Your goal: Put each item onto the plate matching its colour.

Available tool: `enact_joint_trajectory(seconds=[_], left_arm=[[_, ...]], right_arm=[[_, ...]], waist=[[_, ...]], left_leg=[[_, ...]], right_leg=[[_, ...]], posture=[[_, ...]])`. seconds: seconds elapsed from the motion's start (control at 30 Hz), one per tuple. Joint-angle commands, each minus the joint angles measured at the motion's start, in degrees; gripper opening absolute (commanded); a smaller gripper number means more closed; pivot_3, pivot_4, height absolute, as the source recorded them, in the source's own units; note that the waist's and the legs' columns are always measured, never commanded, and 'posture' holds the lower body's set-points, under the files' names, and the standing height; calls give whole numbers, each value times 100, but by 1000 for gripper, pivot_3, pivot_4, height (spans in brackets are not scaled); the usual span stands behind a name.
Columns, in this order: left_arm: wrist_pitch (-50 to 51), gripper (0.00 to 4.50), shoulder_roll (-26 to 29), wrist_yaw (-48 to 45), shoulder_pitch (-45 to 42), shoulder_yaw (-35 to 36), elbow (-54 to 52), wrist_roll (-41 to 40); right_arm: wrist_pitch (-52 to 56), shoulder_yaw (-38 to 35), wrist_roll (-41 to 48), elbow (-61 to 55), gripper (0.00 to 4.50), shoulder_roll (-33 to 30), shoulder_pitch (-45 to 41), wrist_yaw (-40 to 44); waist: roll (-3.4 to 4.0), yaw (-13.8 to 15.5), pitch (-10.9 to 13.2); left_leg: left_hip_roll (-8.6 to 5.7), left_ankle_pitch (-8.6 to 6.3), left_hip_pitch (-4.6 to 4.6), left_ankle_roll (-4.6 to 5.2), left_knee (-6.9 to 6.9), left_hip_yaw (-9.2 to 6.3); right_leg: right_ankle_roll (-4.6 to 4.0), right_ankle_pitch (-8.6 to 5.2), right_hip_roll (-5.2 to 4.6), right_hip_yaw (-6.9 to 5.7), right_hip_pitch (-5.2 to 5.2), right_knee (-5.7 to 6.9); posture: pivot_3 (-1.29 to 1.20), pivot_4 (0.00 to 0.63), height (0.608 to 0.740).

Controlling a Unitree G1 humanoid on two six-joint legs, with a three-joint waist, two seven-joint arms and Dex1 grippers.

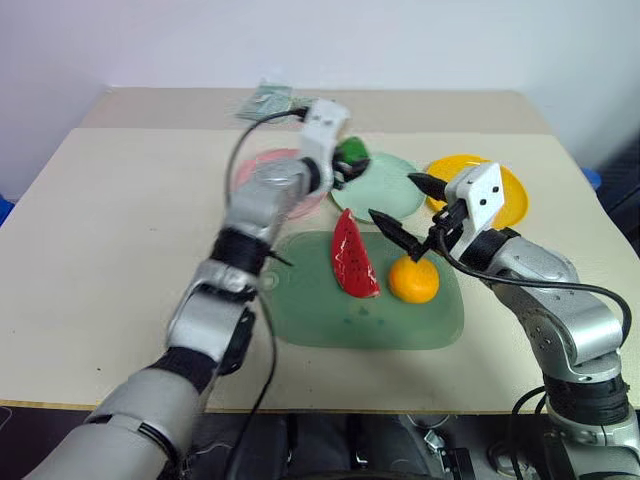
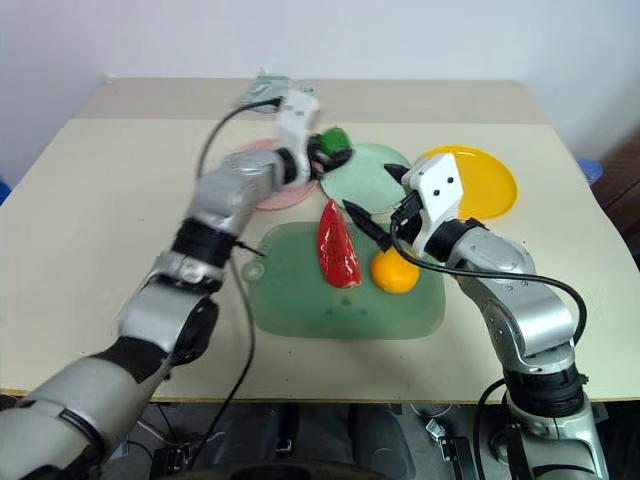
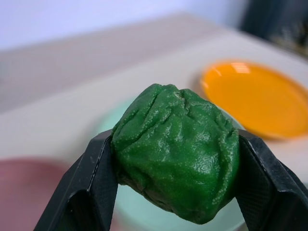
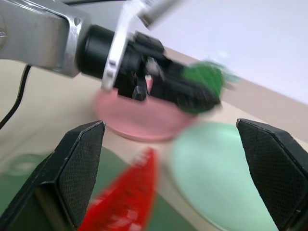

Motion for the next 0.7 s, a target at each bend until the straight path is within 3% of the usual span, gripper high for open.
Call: enact_joint_trajectory(seconds=[0.03,0.23,0.37,0.57,0.7], left_arm=[[-634,2631,-243,332,-665,52,1444,358],[-899,2631,-546,592,-1108,255,2532,523],[-1082,4479,-567,665,-1172,424,2648,540],[-1724,4479,-400,488,-1329,1307,2363,-51],[-1817,4479,72,-511,-942,1596,1570,-410]], right_arm=[[-188,-131,-151,-205,4500,9,110,-29],[-143,-244,-193,-568,4500,79,452,-165],[-107,-293,-205,-689,4500,115,590,-237],[-139,-343,-184,-675,4500,66,710,-154],[-190,-475,-117,-566,4500,-24,761,52]], waist=[[0,-38,0],[0,-36,0],[0,3,0],[0,15,0],[2,-16,-1]], left_leg=[[1,0,-13,0,0,5],[14,11,-30,-16,-1,9],[9,12,-29,-17,4,10],[4,13,-30,-20,7,10],[7,14,-29,-22,5,10]], right_leg=[[1,0,3,7,-22,2],[-1,0,10,15,-64,20],[-1,0,9,15,-63,28],[0,0,4,15,-63,31],[0,0,7,15,-64,32]], posture=[[0,150,740],[0,150,740],[0,150,740],[0,150,740],[0,150,740]])
